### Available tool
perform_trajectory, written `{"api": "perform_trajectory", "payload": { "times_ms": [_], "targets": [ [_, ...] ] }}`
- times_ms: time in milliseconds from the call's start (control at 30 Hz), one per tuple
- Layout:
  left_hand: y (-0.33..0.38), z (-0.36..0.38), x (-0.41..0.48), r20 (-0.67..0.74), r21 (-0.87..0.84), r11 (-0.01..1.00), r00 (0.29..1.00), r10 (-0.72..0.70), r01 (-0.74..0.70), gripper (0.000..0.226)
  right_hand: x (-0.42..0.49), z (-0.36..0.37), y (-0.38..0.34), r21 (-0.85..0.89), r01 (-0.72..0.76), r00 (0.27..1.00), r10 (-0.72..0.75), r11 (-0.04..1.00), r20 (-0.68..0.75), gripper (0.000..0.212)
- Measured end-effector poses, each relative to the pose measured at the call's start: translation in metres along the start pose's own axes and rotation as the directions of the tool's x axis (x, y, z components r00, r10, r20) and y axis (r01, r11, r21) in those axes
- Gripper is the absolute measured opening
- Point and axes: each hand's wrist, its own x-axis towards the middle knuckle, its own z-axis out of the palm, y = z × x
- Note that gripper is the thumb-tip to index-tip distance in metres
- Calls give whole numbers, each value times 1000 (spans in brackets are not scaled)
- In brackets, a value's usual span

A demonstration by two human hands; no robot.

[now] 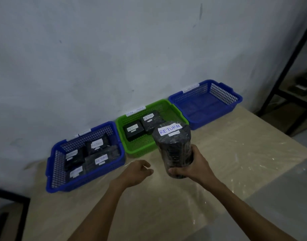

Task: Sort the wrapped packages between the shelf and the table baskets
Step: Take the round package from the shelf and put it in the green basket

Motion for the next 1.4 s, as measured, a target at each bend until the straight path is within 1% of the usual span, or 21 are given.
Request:
{"api": "perform_trajectory", "payload": {
  "times_ms": [100, 233, 333, 433, 533, 600, 733, 800, 867, 967, 1100, 1267, 1400],
  "targets": [
    [14, 0, 19, -66, -60, 998, 998, 2, -6, 33, 38, -12, -4, -34, 20, 996, -17, 999, 82, 87],
    [19, -13, 48, -158, -76, 997, 987, 3, -15, 23, 87, -7, -11, -43, 55, 986, -48, 998, 158, 88],
    [11, -37, 71, -223, -86, 996, 975, 5, -25, 17, 120, 8, -17, 3, 67, 985, -67, 998, 159, 92],
    [1, -60, 92, -309, -119, 993, 951, -25, -13, 16, 147, 25, -25, 39, 54, 988, -59, 998, 145, 90],
    [-15, -73, 108, -368, -144, 990, 928, -54, 0, 18, 171, 43, -30, 75, 91, 982, -102, 993, 156, 89],
    [-28, -74, 113, -432, -156, 987, 897, -91, 25, 23, 182, 57, -30, 106, 102, 979, -118, 989, 166, 89],
    [-47, -72, 122, -559, -51, 996, 825, -84, 67, 40, 205, 86, -25, 127, 85, 961, -115, 988, 252, 101],
    [-55, -71, 127, -592, -26, 995, 801, -94, 97, 45, 216, 99, -23, 112, 86, 948, -116, 990, 295, 101],
    [-63, -67, 131, -593, -13, 993, 799, -102, 117, 51, 223, 109, -24, 89, 80, 940, -105, 993, 324, 98],
    [-74, -63, 140, -557, -27, 987, 817, -149, 161, 60, 233, 125, -20, 71, 79, 926, -99, 994, 364, 95],
    [-79, -51, 146, -570, -63, 982, 802, -180, 176, 61, 241, 146, -17, 28, 61, 915, -67, 998, 399, 100],
    [-93, -36, 154, -574, -128, 979, 793, -202, 157, 68, 247, 172, -12, 5, 26, 901, -26, 1000, 433, 96],
    [-95, -35, 157, -569, -161, 976, 794, -214, 148, 62, 249, 183, 1, 19, -9, 906, 0, 1000, 424, 102]
  ]
}}
